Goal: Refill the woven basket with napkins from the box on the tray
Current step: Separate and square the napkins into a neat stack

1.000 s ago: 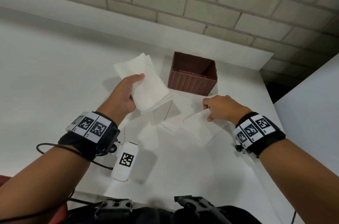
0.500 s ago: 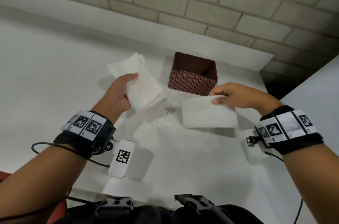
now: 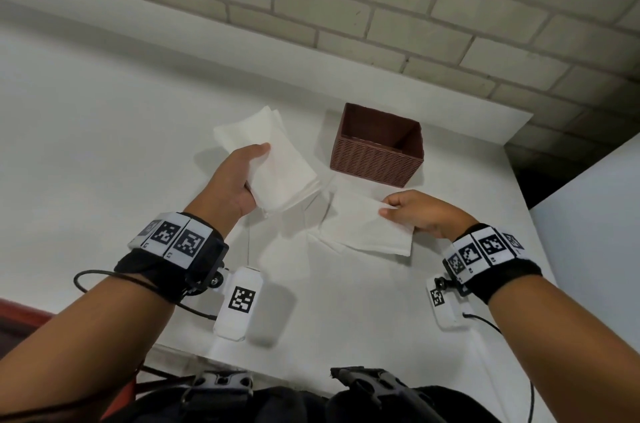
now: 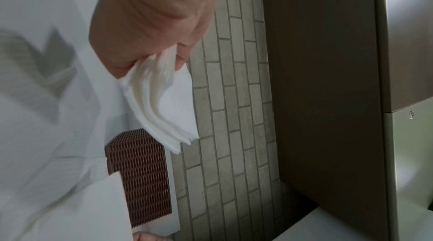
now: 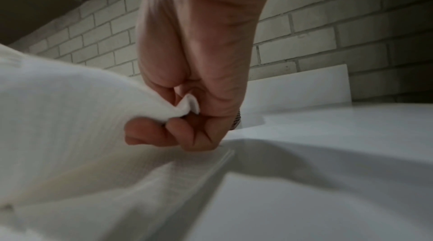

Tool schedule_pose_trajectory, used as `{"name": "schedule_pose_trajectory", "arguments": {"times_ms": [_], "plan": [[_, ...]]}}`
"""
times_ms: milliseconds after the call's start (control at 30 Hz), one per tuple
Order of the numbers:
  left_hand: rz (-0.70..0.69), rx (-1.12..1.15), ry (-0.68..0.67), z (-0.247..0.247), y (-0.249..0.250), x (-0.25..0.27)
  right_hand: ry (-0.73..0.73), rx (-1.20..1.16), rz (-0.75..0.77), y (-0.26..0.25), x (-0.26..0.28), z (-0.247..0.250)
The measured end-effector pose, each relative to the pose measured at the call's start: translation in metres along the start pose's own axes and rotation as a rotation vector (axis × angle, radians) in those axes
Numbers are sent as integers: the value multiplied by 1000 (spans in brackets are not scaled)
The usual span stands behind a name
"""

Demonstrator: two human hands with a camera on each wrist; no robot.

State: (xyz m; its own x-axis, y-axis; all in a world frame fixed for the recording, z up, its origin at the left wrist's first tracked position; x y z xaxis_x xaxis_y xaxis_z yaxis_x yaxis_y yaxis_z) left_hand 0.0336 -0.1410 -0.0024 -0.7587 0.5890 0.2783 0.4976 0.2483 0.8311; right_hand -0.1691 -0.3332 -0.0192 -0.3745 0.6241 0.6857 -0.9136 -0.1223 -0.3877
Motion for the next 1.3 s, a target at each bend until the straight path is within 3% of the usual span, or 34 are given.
{"name": "schedule_pose_trajectory", "arguments": {"times_ms": [167, 400, 667, 800, 900, 1000, 1067, 1167, 1233, 1300], "plan": [[19, 0, -7, -3, -5, 3, 51, 71, -14, 1, 1, -1], [38, 5, -1, -10, -10, 4, 414, 703, -2, -17, 14, -10], [14, 17, 16, -5, -2, 2, 318, 546, -46, -22, 2, -30], [12, 29, 17, -2, 2, 1, 251, 625, -57, -22, 5, -26], [5, 33, 4, 0, 7, 0, 275, 675, -74, -29, 11, -12], [-7, 27, 5, 1, 14, -2, 342, 700, 30, -48, 32, 6], [-21, 32, 6, 1, 20, -3, 346, 533, 161, -62, 53, 11], [-57, 49, 18, 4, 30, -4, 180, -99, 283, -81, 71, -9], [-87, 76, 22, 7, 38, -5, -10, -438, 221, -90, 63, -40], [-117, 110, 7, 11, 44, -7, -231, -612, 109, -93, 49, -76]]}}
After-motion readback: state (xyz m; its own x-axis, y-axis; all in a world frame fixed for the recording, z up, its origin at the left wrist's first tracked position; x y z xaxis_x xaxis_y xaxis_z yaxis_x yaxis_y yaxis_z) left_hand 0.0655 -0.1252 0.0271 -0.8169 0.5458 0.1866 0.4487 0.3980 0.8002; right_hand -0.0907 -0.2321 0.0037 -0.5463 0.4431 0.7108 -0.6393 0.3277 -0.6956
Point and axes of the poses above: each hand's wrist, its own x-axis away from the middle knuckle, its own z-axis out of the back of the hand, y = z × x, the point moved 2 cm from there along -x, towards the middle knuckle, and after that the axes turned 15 degrees about -z, right-handed, at the moved point
